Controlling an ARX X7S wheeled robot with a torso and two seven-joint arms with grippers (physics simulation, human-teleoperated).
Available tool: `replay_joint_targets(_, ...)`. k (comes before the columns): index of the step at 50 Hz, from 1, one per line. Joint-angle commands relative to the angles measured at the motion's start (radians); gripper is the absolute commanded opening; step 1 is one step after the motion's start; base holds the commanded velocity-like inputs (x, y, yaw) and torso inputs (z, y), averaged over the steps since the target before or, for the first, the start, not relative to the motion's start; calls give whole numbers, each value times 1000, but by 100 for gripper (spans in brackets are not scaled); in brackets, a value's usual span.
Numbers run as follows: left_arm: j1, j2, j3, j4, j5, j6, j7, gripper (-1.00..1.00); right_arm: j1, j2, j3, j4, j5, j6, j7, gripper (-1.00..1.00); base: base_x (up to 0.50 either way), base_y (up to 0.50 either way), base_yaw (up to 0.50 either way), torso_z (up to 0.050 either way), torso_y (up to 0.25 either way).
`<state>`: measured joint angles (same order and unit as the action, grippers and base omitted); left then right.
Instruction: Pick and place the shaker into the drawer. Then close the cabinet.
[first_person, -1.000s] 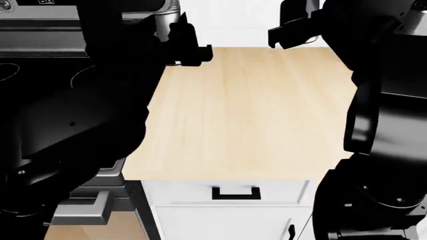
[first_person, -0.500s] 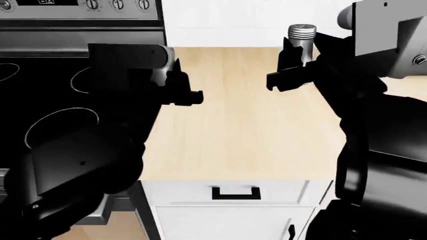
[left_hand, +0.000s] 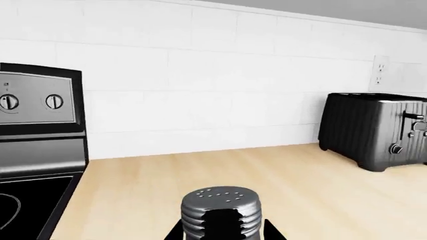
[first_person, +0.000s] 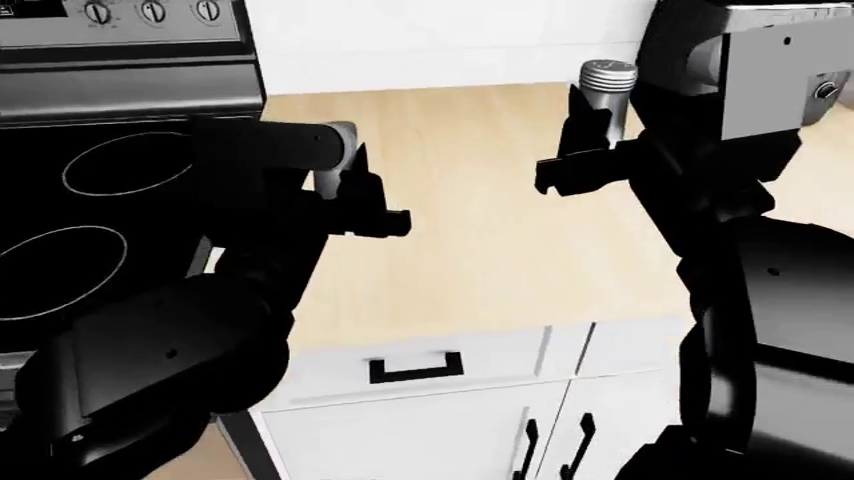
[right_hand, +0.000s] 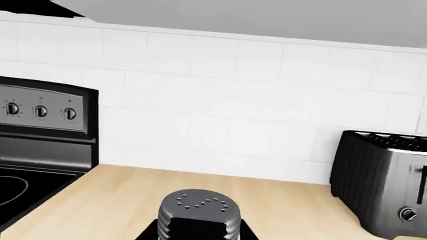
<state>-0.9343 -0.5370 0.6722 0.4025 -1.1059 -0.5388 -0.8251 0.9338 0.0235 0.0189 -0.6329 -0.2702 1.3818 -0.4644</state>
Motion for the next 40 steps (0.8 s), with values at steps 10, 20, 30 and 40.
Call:
replay_joint_targets(10, 22, -5, 6, 10, -5, 15, 4, -100, -20, 9, 12, -12, 60, -11, 40, -100, -139, -166, -300, 0, 1)
replay_joint_targets(20, 24, -4, 6, 12, -12, 15, 6, -100, -14, 4, 38, -21, 100, 3, 57, -100, -191, -475, 0, 0, 0)
replay_joint_targets(30, -1, -6, -4, 19, -50, -8, -12, -100, -12, 14, 31, -34, 125, 14, 73, -100, -188, -476, 0, 0, 0)
replay_joint_targets(40, 12, -2, 0, 10, -42, -1, -11, -100, -18, 17, 40, -34, 146, 8, 87, -100, -165, -480, 0, 0, 0)
